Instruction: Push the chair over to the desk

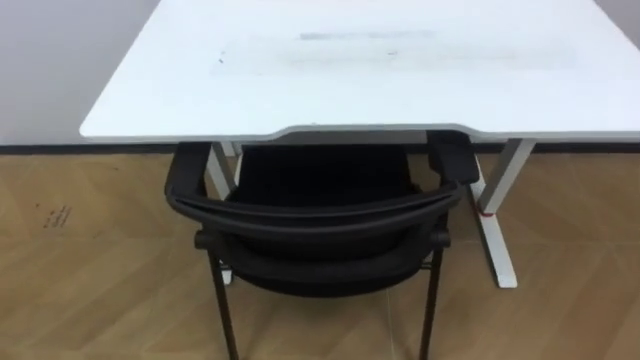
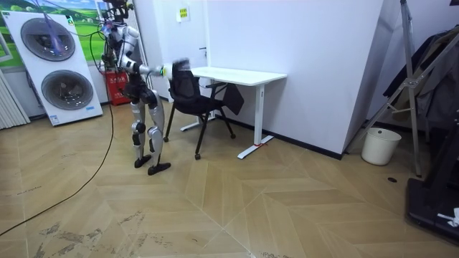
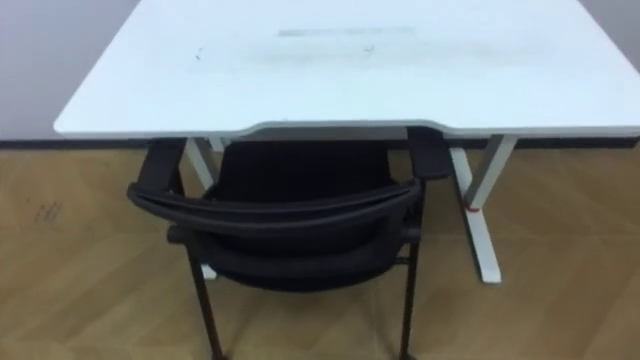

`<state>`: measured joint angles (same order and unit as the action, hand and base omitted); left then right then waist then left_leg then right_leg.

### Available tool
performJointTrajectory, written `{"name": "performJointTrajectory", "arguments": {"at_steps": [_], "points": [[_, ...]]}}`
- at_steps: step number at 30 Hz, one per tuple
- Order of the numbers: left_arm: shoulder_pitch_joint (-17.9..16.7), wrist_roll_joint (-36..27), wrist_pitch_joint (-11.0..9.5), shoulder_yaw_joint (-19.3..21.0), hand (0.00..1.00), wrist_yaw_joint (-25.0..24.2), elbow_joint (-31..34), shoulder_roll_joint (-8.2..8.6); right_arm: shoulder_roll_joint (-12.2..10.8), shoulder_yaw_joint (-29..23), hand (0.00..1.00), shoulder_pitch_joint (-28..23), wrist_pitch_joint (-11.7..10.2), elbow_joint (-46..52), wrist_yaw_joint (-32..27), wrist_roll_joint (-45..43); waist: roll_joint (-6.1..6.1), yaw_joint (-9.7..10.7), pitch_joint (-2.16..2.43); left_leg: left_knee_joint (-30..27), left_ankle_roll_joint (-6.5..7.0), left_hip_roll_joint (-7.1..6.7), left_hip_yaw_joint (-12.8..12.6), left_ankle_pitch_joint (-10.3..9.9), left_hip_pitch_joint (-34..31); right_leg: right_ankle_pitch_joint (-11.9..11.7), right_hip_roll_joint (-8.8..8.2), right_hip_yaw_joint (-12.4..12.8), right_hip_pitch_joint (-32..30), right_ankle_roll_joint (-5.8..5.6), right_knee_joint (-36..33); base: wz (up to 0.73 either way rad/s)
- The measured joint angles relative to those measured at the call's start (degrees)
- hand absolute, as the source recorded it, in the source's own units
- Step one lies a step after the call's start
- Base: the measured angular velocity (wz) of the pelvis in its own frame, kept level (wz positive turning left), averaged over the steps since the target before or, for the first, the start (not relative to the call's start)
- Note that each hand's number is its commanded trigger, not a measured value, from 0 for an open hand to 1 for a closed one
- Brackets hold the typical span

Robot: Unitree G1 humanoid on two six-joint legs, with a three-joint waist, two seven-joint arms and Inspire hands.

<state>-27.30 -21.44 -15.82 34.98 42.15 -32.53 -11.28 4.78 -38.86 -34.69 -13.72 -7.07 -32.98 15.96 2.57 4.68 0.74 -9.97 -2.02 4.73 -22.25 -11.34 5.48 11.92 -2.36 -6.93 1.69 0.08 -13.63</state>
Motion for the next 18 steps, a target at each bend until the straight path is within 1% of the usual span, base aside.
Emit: {"name": "performJointTrajectory", "arguments": {"at_steps": [1, 3, 4, 5, 6, 7, 9, 10, 12, 13, 14, 15, 16, 18], "points": [[-0.2, -1.1, 0.0, -1.2, 0.00, -0.8, -3.1, 0.09, -0.4, 1.0, 0.00, 0.0, 0.0, -3.4, 0.5, 0.1, 0.05, 0.0, 0.02, 0.0, 0.06, 0.19, -0.1, 0.0, 0.0, 0.0, -0.13, 0.1, -0.1, -0.02, 0.0, -0.11], [-0.9, -5.2, -0.1, -6.7, 0.00, -4.2, -13.8, 0.31, -0.4, 5.7, 0.00, 0.0, 0.0, -15.4, 3.1, 2.0, 0.37, 0.1, 0.04, -0.3, 0.13, 0.42, -0.9, -0.3, -0.2, -0.4, -0.13, 0.5, -0.4, -0.11, 0.0, -0.13], [-1.1, -6.1, -0.1, -7.7, 0.00, -5.3, -15.7, 0.43, -0.4, 6.6, 0.00, 0.0, 0.0, -18.0, 3.9, 2.4, 0.44, 0.2, 0.04, -0.3, 0.14, 0.41, -1.0, -0.3, -0.2, -0.4, -0.15, 0.5, -0.4, -0.12, 0.0, -0.10], [-1.2, -7.1, -0.1, -9.1, 0.00, -7.7, -19.1, 0.67, -0.3, 7.6, 0.00, 0.7, -0.2, -24.6, 5.7, 2.6, 0.48, 0.2, 0.06, -0.1, 0.15, 0.38, -1.2, -0.4, -0.1, -0.4, -0.17, 0.5, -0.5, -0.12, 0.1, -0.07], [-1.1, -8.5, -0.1, -10.9, 0.00, -10.2, -22.6, 0.70, 0.3, 9.1, 0.00, 1.6, -0.5, -32.0, 7.6, 4.3, 0.41, 0.3, 0.09, 0.2, 0.15, 0.30, -1.3, -0.4, 0.2, -0.4, -0.20, 0.6, -0.4, -0.15, 0.2, -0.04], [-1.1, -9.2, 0.0, -11.9, 0.00, -11.6, -24.5, 0.74, 0.5, 9.7, 0.00, 2.2, -0.4, -35.8, 9.0, 5.4, 0.35, 0.6, 0.12, 0.3, 0.15, 0.28, -1.2, -0.4, 0.3, -0.4, -0.20, 0.5, -0.2, -0.17, 0.3, 0.04], [-1.3, -9.5, 1.6, -14.6, 0.00, -17.4, -30.3, 1.61, 0.2, 12.4, 0.00, 3.0, 1.8, -46.9, 13.4, 7.8, 0.36, 1.2, 0.11, 0.7, -0.08, 0.28, -1.2, -0.6, 1.2, -0.3, -0.10, 0.4, 1.0, -0.21, 1.0, 0.00], [-1.2, -9.5, 2.3, -15.0, 0.00, -18.6, -31.4, 1.85, 0.2, 13.1, 0.00, 3.3, 2.6, -49.6, 14.4, 8.3, 0.29, 1.5, 0.14, 0.7, -0.12, 0.31, -1.1, -0.7, 1.4, -0.3, -0.07, 0.3, 1.3, -0.22, 1.2, -0.03], [-0.8, -9.3, 5.5, -15.5, 0.00, -23.4, -33.4, 3.18, -0.2, 13.9, 0.00, 4.8, 6.4, -57.5, 17.8, 9.0, 0.08, 1.8, 0.14, 0.5, -0.28, 0.39, -1.4, -1.2, 2.2, 0.1, -0.08, 0.3, 2.1, -0.31, 1.1, -0.02], [-0.5, -9.3, 6.3, -15.8, 0.00, -24.6, -33.6, 3.43, -0.3, 14.0, 0.00, 5.4, 7.5, -58.0, 18.4, 9.1, 0.05, 1.9, 0.14, 0.4, -0.26, 0.39, -1.4, -1.3, 2.2, 0.1, -0.09, 0.2, 2.2, -0.32, 1.1, 0.00], [0.6, -9.1, 7.6, -16.9, 0.00, -26.6, -34.5, 3.51, -0.3, 14.7, 0.00, 6.1, 8.6, -59.0, 19.7, 9.0, -0.14, 2.3, 0.08, 0.4, -0.23, 0.29, -1.2, -1.3, 2.2, 0.1, -0.18, -0.1, 2.2, -0.34, 1.2, 0.00], [1.4, -8.5, 8.6, -18.8, 0.00, -28.1, -34.5, 3.51, 0.0, 16.2, 0.00, 7.3, 9.5, -60.1, 20.4, 8.6, -0.42, 2.7, 0.00, 0.4, -0.23, 0.18, -1.2, -1.3, 2.4, 0.2, -0.24, -0.2, 2.3, -0.37, 1.1, 0.00], [1.7, -7.6, 9.1, -19.9, 0.00, -28.8, -34.5, 3.52, 0.2, 16.9, 0.00, 8.0, 9.9, -60.5, 20.8, 8.3, -0.59, 2.8, -0.04, 0.4, -0.22, -0.16, -1.2, -1.3, 2.5, 0.2, -0.26, -0.2, 2.4, -0.38, 1.0, 0.00], [4.6, -4.7, 11.1, -23.3, 0.00, -31.1, -34.4, 3.65, 0.8, 20.2, 0.00, 11.7, 11.5, -60.5, 22.2, 5.6, -0.94, 2.7, -0.14, 0.4, -0.08, -0.35, -1.1, -1.3, 2.5, 0.2, -0.26, -0.6, 2.6, -0.51, 1.0, 0.03]]}}
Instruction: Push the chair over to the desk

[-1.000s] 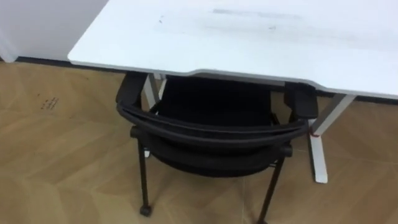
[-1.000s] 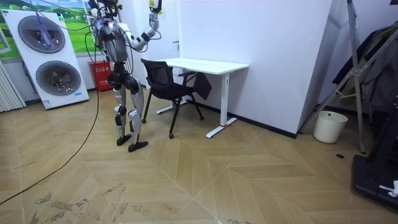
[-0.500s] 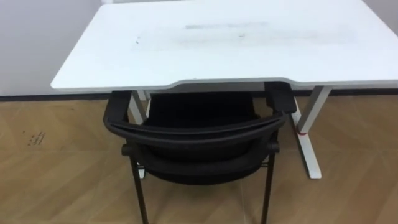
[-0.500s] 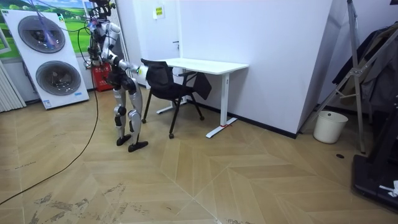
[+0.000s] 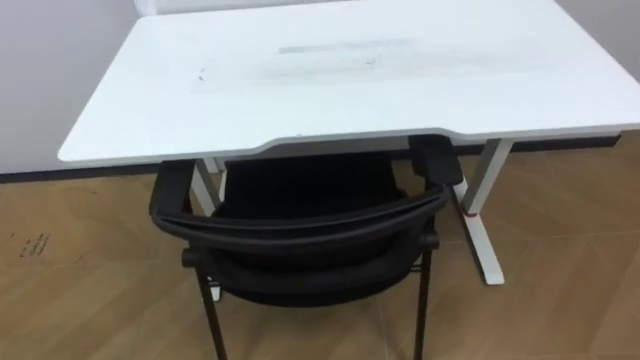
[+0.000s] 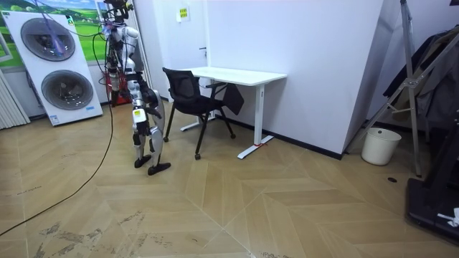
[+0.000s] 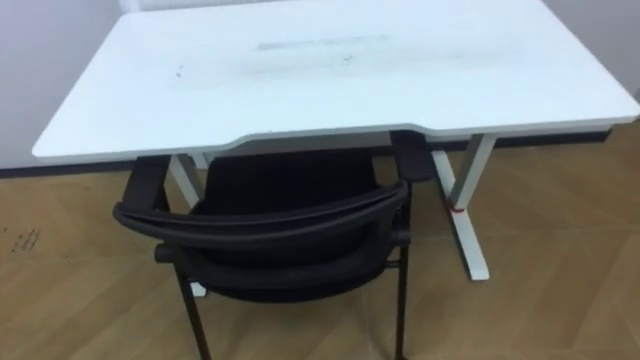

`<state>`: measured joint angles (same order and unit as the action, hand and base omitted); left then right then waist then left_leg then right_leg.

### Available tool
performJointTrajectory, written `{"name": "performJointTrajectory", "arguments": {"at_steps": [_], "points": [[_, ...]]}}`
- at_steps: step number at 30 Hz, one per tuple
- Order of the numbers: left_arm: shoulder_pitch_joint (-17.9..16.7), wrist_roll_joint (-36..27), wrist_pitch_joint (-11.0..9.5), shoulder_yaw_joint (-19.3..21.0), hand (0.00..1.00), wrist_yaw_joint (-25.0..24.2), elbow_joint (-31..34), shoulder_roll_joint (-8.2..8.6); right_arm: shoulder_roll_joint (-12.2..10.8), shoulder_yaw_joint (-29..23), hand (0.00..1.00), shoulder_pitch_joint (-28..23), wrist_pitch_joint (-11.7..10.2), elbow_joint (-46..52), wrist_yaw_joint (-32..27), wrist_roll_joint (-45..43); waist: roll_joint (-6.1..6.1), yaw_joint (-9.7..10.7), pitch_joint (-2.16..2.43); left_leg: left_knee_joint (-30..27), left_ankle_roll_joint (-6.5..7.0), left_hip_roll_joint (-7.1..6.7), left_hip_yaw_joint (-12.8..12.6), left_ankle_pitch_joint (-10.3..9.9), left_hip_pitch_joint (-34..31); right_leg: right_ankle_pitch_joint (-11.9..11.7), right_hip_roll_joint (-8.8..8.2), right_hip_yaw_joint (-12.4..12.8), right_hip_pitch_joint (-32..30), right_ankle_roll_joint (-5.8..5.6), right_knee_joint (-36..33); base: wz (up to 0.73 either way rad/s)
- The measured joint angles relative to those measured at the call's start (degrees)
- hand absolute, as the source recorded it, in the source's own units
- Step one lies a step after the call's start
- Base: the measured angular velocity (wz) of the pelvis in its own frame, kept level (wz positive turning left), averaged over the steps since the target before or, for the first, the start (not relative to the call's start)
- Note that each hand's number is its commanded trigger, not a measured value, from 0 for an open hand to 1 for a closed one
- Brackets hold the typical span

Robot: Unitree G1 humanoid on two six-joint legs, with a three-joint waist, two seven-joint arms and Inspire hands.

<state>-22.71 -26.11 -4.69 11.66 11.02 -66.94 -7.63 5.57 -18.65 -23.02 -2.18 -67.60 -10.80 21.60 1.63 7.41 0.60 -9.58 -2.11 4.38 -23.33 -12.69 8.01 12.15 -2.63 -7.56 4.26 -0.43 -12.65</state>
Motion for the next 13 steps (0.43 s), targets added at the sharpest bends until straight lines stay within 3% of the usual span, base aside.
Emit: {"name": "performJointTrajectory", "arguments": {"at_steps": [3, 6, 8, 13], "points": [[4.3, 2.9, 2.6, -5.2, 0.00, -2.3, 0.2, 0.07, 1.2, 3.9, 0.00, 6.2, 2.4, 0.1, 0.7, -2.6, -0.11, -0.5, -0.09, 0.0, 0.41, -0.42, 0.6, 0.1, -0.8, -0.1, -0.29, -0.4, -0.7, -0.34, 0.0, 0.10], [7.1, 6.7, 3.8, -6.8, 0.00, -4.0, 0.5, 0.18, 1.2, 4.7, 0.00, 11.3, 2.2, 0.6, 1.2, -2.4, -0.13, -1.6, -0.13, -0.1, 0.44, -0.55, 0.9, 0.1, -0.9, -0.2, -0.25, -0.6, -0.5, -0.43, 0.7, 0.06], [7.5, 7.9, 4.3, -7.5, 0.00, -4.9, 1.2, 0.25, 1.0, 5.7, 0.00, 12.5, 1.9, 1.5, 2.6, -1.0, -0.15, -1.5, -0.11, -0.1, 0.45, -0.75, 2.3, 0.1, -1.3, -0.2, -0.31, -1.5, -0.1, -0.50, 1.1, 0.26], [7.5, 8.2, 5.0, -7.5, 0.00, -6.7, 1.9, 0.42, 0.7, 9.1, 0.00, 12.7, 2.6, 0.6, 8.2, 3.7, -0.04, -2.7, -0.76, 0.0, 0.48, -0.81, 4.8, 0.2, -2.0, -0.2, -0.37, -4.1, 0.1, -0.50, 1.2, 0.19]]}}
